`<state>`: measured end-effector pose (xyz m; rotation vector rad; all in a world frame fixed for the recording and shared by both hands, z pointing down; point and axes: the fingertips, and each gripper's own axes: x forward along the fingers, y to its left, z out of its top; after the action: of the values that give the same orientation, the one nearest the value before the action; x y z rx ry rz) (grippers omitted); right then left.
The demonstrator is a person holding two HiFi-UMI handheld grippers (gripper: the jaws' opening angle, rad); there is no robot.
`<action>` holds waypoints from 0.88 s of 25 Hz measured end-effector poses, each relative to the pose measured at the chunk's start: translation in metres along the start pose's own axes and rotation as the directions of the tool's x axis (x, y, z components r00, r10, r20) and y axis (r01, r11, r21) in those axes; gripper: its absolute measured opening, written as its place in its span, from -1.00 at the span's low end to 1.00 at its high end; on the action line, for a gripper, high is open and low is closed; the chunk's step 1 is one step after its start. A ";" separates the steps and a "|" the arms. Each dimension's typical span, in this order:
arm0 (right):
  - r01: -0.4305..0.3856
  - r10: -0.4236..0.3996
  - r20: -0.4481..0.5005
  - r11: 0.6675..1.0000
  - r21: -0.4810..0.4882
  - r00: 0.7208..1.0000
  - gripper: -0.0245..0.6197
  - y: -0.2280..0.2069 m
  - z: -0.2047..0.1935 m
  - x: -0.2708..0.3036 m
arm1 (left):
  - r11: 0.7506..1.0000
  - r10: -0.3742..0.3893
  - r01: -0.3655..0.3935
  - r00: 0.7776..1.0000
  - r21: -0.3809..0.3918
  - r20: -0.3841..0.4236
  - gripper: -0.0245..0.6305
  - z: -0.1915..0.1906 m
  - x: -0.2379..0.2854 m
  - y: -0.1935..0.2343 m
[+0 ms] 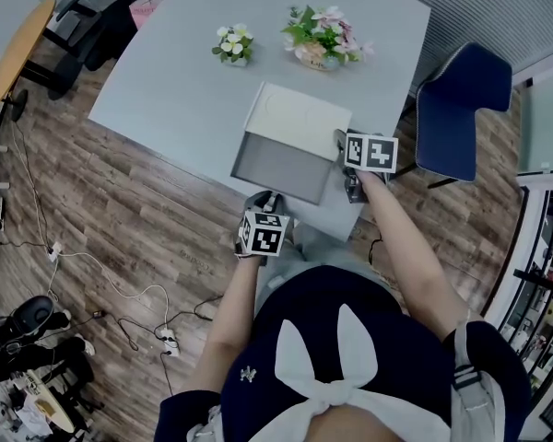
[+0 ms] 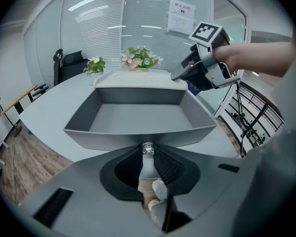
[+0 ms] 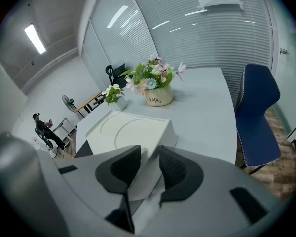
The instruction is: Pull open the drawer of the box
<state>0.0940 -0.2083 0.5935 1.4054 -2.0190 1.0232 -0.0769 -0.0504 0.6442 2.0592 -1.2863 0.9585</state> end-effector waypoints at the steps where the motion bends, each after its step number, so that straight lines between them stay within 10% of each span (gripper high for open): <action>1: -0.001 0.001 -0.001 1.000 0.002 1.000 -0.53 0.000 0.000 0.000 | 1.000 0.002 -0.002 1.000 0.003 -0.005 -0.68 -0.001 0.001 0.000; 22: -0.036 0.035 0.024 0.999 0.033 0.999 -0.43 0.003 0.002 -0.018 | 1.000 -0.019 0.019 1.000 0.019 0.016 -0.67 0.006 -0.016 0.004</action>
<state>0.0983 -0.1989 0.5778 1.4090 -2.0594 1.0652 -0.0831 -0.0475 0.6285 2.0939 -1.2683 0.9502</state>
